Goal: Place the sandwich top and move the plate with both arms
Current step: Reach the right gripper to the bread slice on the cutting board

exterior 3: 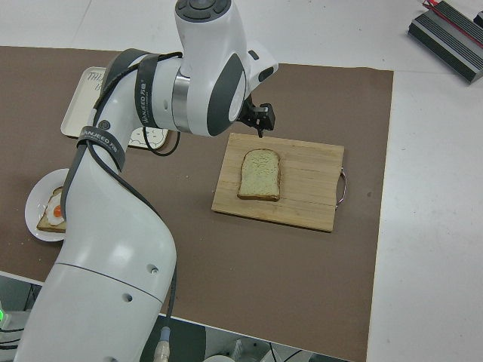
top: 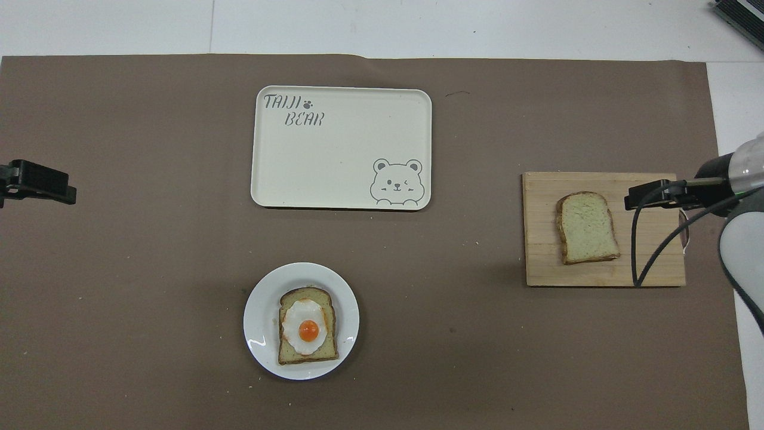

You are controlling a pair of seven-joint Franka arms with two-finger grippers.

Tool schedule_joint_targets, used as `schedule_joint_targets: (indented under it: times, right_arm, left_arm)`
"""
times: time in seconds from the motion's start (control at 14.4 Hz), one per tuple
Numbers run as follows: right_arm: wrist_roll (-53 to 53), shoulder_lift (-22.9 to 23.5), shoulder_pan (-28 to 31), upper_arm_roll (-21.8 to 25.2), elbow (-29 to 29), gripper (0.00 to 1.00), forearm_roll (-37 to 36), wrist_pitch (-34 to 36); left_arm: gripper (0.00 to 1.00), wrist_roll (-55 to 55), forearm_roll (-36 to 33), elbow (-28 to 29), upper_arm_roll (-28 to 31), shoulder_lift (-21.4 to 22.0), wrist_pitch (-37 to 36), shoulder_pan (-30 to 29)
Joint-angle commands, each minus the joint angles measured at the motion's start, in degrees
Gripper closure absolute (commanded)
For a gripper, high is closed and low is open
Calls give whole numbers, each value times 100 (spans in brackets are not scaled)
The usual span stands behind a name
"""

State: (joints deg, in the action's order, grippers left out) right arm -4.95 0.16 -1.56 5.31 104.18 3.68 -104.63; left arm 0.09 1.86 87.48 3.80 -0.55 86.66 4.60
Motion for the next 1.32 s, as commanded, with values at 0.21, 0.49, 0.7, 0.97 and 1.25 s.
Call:
schedule_joint_targets:
  times: [0.21, 0.49, 0.7, 0.97, 1.25]
  right_arm:
    - [-1008, 572, 393, -56, 331, 0, 414, -926]
    - [-1499, 827, 595, -56, 586, 0, 501, -1437]
    - [-1904, 1118, 745, -56, 647, 0, 783, -1753]
    - [-2158, 1259, 754, -56, 1068, 0, 1108, -2184]
    - [-2493, 1311, 771, -47, 1350, 0, 1231, -2396]
  left_arm:
    - [0, 35, -54, -20, -2, 46, -115, -20]
    - [0, 35, -54, -20, -2, 46, -115, -20]
    - [0, 35, -54, -20, -2, 46, -115, -20]
    - [0, 35, -54, -29, -2, 46, -115, -20]
    - [0, 35, -54, -29, -2, 46, -115, -20]
